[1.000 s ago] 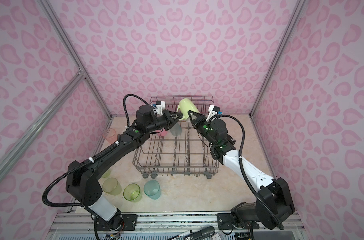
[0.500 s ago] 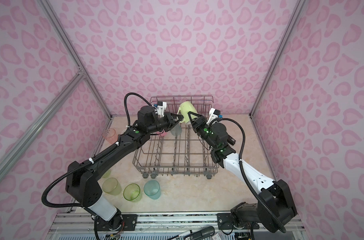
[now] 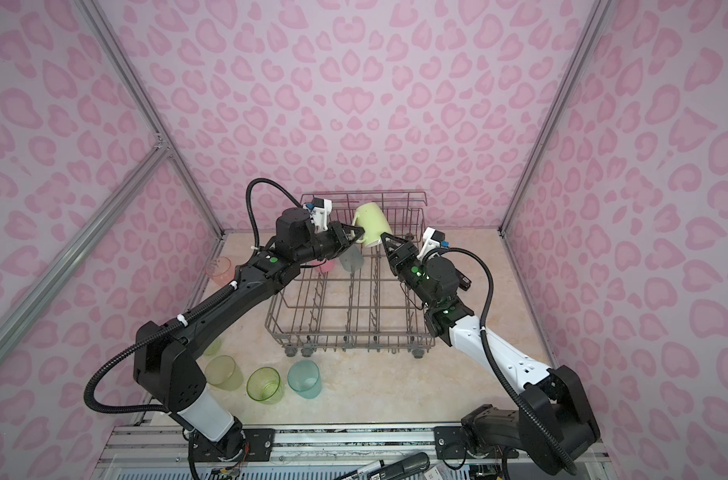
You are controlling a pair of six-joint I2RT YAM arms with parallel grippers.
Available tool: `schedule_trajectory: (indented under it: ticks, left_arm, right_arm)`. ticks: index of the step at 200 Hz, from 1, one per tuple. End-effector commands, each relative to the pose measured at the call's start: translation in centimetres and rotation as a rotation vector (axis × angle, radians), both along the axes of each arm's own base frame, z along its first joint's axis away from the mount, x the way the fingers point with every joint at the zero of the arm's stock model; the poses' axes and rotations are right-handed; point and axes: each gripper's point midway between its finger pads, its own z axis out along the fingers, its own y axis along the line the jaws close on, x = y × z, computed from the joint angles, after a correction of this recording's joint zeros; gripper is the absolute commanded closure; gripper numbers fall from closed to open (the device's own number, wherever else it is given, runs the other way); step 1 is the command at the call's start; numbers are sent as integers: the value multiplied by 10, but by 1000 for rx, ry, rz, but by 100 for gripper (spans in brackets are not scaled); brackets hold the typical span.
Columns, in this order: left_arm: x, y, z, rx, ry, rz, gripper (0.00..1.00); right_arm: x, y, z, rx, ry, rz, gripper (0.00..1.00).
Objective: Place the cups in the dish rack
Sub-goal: 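Open the right gripper and release the pale green mug to the left gripper, then carry the mug to the rack's far row with the left gripper while the right withdraws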
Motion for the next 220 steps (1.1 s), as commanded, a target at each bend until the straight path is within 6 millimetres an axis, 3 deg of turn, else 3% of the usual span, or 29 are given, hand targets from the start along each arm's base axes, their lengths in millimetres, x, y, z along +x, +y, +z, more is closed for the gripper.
schedule_trajectory:
  ticks: [1, 27, 56, 96, 139, 180, 220]
  left_arm:
    - [9, 1, 19, 7, -104, 17, 96]
    - [14, 0, 11, 53, -117, 25, 96]
    - [20, -3, 3, 121, -157, 34, 96]
    - [25, -8, -6, 248, -263, 68, 96]
    - [36, -13, -19, 377, -362, 148, 96]
    - [51, -12, -30, 450, -407, 235, 96]
    - [64, -15, -45, 501, -431, 306, 96]
  right_arm:
    - [-7, -2, -7, -28, 2, 7, 52]
    - [-15, -11, -26, -105, 52, -6, 54]
    - [-29, -26, -34, -219, 60, -41, 54]
    - [-48, -66, -41, -404, 55, -146, 53]
    - [-61, -106, -44, -451, 51, -231, 53]
    - [-66, -121, -47, -516, 46, -255, 53]
    - [-65, -128, -63, -521, 70, -255, 53]
